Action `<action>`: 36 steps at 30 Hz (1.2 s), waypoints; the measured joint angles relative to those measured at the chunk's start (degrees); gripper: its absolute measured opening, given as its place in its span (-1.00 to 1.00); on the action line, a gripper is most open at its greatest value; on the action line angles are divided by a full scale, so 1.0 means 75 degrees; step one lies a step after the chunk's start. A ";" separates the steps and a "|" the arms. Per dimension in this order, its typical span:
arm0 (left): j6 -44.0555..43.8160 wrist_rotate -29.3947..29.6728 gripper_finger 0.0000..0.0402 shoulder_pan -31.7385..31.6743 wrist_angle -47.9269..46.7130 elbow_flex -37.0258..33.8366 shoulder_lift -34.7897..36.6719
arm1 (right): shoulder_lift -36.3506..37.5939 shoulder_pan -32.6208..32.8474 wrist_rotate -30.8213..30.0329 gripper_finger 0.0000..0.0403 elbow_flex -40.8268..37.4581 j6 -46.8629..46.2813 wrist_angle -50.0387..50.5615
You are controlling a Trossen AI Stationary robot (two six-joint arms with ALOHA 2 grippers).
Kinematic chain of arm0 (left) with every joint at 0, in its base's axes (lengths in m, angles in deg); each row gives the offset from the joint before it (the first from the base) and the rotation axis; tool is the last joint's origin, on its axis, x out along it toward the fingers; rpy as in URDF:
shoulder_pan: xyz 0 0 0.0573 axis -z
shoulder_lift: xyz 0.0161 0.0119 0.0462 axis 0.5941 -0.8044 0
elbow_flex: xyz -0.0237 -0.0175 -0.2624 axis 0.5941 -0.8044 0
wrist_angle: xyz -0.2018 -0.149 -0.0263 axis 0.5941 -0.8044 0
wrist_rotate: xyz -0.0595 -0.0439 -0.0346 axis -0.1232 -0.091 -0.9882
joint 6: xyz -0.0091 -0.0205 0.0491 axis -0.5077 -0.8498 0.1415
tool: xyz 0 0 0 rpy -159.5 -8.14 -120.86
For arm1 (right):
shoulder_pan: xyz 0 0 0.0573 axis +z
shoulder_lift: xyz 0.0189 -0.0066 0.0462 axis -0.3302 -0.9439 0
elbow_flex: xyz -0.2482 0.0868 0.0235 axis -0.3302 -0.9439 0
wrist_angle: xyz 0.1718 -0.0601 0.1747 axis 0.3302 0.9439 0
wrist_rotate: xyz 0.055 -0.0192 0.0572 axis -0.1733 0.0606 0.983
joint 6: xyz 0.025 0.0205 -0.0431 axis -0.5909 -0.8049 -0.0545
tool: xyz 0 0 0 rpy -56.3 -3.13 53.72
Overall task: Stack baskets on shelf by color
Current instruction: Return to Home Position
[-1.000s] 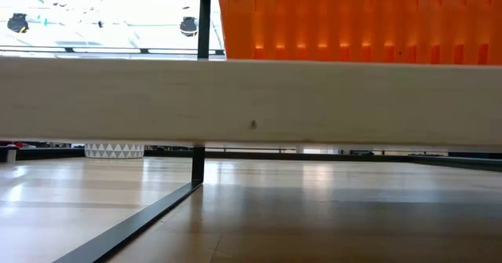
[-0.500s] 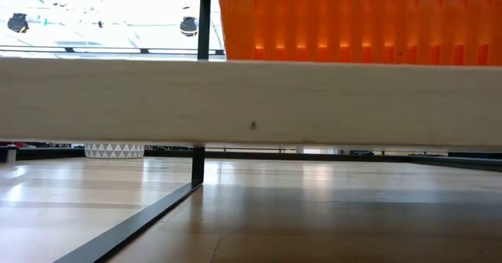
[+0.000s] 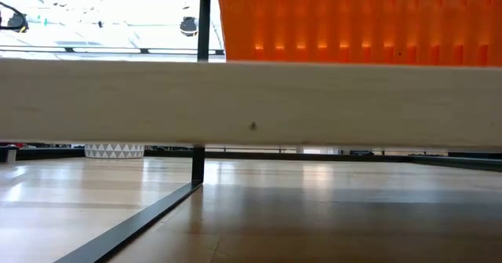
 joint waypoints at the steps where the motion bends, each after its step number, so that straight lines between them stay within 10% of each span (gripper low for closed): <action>1: 0.0053 0.0043 -1.00 -0.0020 -0.0101 0.0032 0.0020 | 0.0267 -0.0041 -0.0029 -0.41 -0.0282 -0.0069 -0.0061; 10: 0.0665 -0.0649 -1.00 -0.0179 -0.0752 -0.0001 -0.0031 | 0.0410 -0.0247 -0.0143 -0.41 -0.2009 -0.0463 -0.0250; 23: 0.0807 -0.0602 -1.00 -0.0178 -0.1972 -0.0013 -0.0284 | 0.0402 -0.0236 0.0418 -0.41 -0.4959 -0.0817 -0.3960; 36: 0.0510 -0.0345 -1.00 -0.0515 -0.2003 -0.0033 0.1646 | 0.0407 -0.0298 0.0669 -0.41 -0.4956 -0.0702 -0.5169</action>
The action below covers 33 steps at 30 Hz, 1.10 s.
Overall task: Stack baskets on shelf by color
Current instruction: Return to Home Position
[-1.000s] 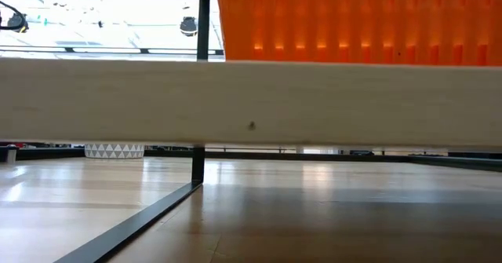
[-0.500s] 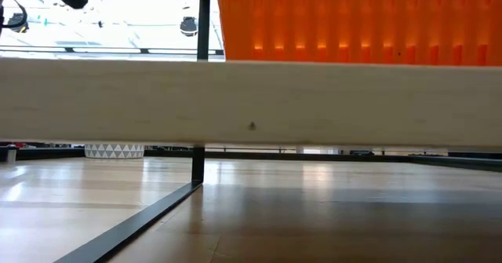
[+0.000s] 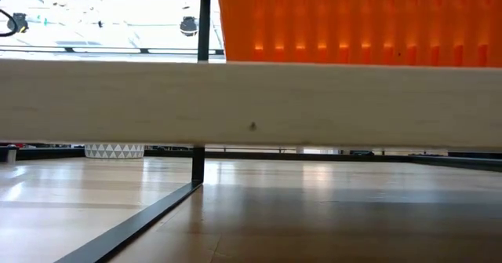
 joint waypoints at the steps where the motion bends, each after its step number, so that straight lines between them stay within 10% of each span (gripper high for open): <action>1: 0.0179 0.0067 -1.00 -0.0054 0.0257 0.0015 -0.0018 | 0.0000 0.0000 -0.0001 -0.41 0.0000 0.0103 -0.0127; 9: 0.0066 0.0487 -1.00 -0.0242 -0.1981 0.0000 -0.0034 | -0.0011 0.0049 0.0066 -0.41 -0.0003 0.0391 0.0579; 15: -0.0063 -0.0942 -1.00 -0.0241 -0.3444 0.0000 -0.0014 | -0.0018 0.0058 0.0095 -0.41 0.0000 0.0671 0.1637; 20: -0.0428 0.0445 -1.00 -0.0249 -0.4928 0.0000 -0.0027 | -0.0067 0.0052 -0.0002 -0.41 0.0000 0.1112 0.1651; 33: 0.0781 -0.0066 -1.00 -0.0247 -0.5153 0.0000 -0.0043 | -0.0076 0.0052 -0.0056 -0.41 0.0000 0.1418 0.1717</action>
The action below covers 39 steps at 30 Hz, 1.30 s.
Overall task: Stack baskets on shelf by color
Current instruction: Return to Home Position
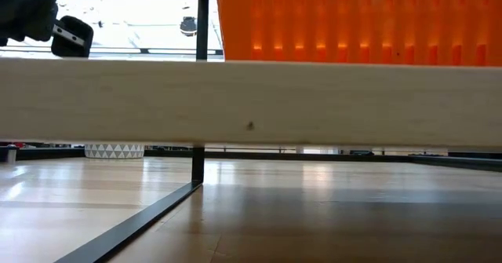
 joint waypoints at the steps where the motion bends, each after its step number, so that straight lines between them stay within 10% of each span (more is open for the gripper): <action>1: -0.0003 0.0000 -1.00 0.0000 0.0004 0.0000 0.0002 | 0.0000 0.0000 -0.0003 -0.41 0.0000 0.0035 0.0004; 22: 0.0023 0.0515 -1.00 0.0000 0.0230 0.0000 0.0003 | -0.0055 -0.0467 -0.0134 -0.41 -0.0012 0.0875 0.0016; 39: -0.0296 0.1215 -1.00 -0.0003 0.0300 0.0000 0.0003 | -0.0052 -0.1491 0.2057 -0.41 -0.0017 0.0101 0.0375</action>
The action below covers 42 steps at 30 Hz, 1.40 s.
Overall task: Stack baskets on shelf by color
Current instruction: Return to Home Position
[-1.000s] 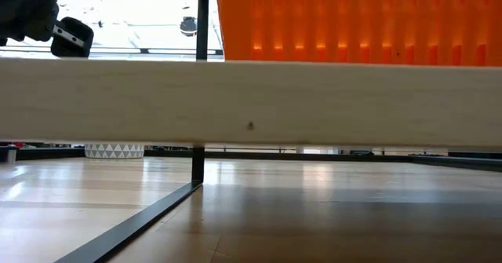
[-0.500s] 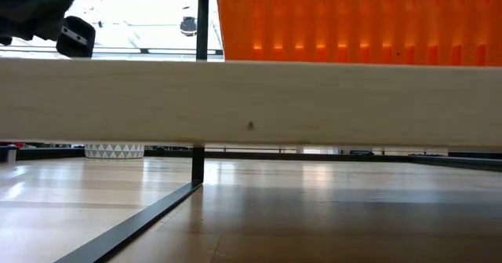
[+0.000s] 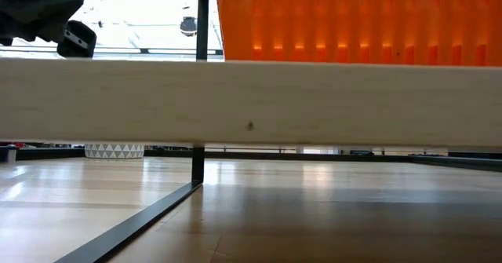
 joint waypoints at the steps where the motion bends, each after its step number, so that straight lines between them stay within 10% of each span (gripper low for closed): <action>1: -0.0001 0.0002 -1.00 0.0000 0.0002 0.0000 0.0000 | 0.0000 -0.0016 0.0000 -0.41 0.0000 0.0000 -0.0003; 21: 0.0312 -0.0029 -1.00 0.0000 -0.0090 0.0000 0.0000 | 0.0000 -0.0063 0.0004 -0.41 0.0000 0.0018 -0.0017; 29: 0.2242 -0.1979 -1.00 0.0006 0.0096 0.0000 0.0003 | 0.0000 -0.0063 0.0006 -0.41 0.0003 0.0012 -0.0020; 42: 0.1653 -0.1757 -1.00 0.0000 -0.0399 0.0006 -0.0064 | -0.0002 -0.0063 0.0009 -0.41 0.0003 0.0015 -0.0021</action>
